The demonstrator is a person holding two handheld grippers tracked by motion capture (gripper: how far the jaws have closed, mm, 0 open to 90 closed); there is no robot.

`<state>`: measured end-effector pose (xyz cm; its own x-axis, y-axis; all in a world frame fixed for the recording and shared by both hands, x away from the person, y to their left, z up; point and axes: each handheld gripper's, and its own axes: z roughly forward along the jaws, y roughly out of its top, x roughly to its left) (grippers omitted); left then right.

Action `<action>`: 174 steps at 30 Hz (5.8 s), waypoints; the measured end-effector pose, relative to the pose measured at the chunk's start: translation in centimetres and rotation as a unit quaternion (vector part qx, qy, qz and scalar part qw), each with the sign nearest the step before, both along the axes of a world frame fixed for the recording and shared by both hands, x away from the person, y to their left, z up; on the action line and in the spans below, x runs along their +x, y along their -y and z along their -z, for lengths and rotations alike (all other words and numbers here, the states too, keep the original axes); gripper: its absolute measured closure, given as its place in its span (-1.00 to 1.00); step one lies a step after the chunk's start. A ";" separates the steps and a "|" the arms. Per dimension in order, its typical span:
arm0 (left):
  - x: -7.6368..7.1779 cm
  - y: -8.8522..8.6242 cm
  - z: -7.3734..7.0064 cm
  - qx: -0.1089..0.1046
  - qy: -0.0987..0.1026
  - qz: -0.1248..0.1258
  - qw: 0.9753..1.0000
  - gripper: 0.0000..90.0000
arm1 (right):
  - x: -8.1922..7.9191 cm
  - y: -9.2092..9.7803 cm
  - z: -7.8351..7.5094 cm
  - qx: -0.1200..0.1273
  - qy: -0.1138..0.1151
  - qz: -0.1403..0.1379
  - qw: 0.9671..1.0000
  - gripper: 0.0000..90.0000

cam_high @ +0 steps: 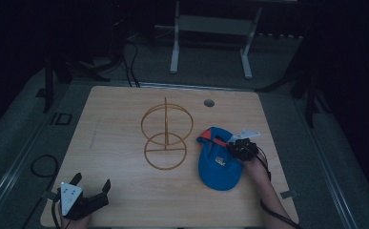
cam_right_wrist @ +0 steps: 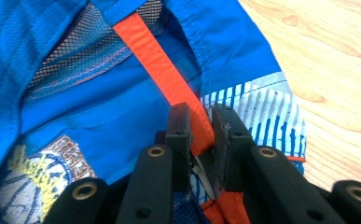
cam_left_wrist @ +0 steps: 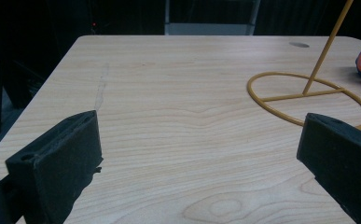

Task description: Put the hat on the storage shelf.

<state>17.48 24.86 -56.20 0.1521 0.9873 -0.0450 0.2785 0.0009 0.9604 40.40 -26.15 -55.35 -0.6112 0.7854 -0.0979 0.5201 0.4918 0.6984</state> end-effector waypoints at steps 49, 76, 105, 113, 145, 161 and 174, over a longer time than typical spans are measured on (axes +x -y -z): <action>0.2 7.9 -5.0 -0.006 -0.012 0.134 0.991 -1.00 | -10.5 1.8 -16.2 0.050 0.214 -0.050 0.974 0.93; 3.7 18.7 -10.8 0.028 -0.024 0.284 0.958 -1.00 | -17.1 0.0 -15.0 0.055 0.231 -0.096 0.967 0.93; 6.6 23.4 -12.8 0.039 -0.030 0.351 0.935 0.52 | -19.0 -2.8 -14.0 0.054 0.226 -0.154 0.960 0.92; 6.6 23.8 -13.2 0.068 -0.034 0.343 0.936 0.89 | -19.1 -3.2 -13.8 0.060 0.222 -0.157 0.960 0.92; 4.9 22.2 -20.3 0.154 0.120 0.460 0.866 0.91 | -19.2 5.7 -17.7 0.153 0.223 -0.109 0.956 0.49; 5.0 21.5 -20.3 0.106 0.153 0.523 0.832 0.90 | -20.3 0.1 -17.0 0.160 0.183 -0.287 0.927 -0.04; 5.2 21.3 -20.2 0.083 0.153 0.533 0.828 0.90 | -21.0 -2.0 -17.4 0.158 0.210 -0.286 0.921 0.98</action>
<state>22.64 3.53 -36.05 0.9207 0.2735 0.2785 -0.2194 -0.2276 0.9487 19.38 -24.16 -37.93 -0.8939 0.3773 -0.2420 -0.1102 0.3384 0.9345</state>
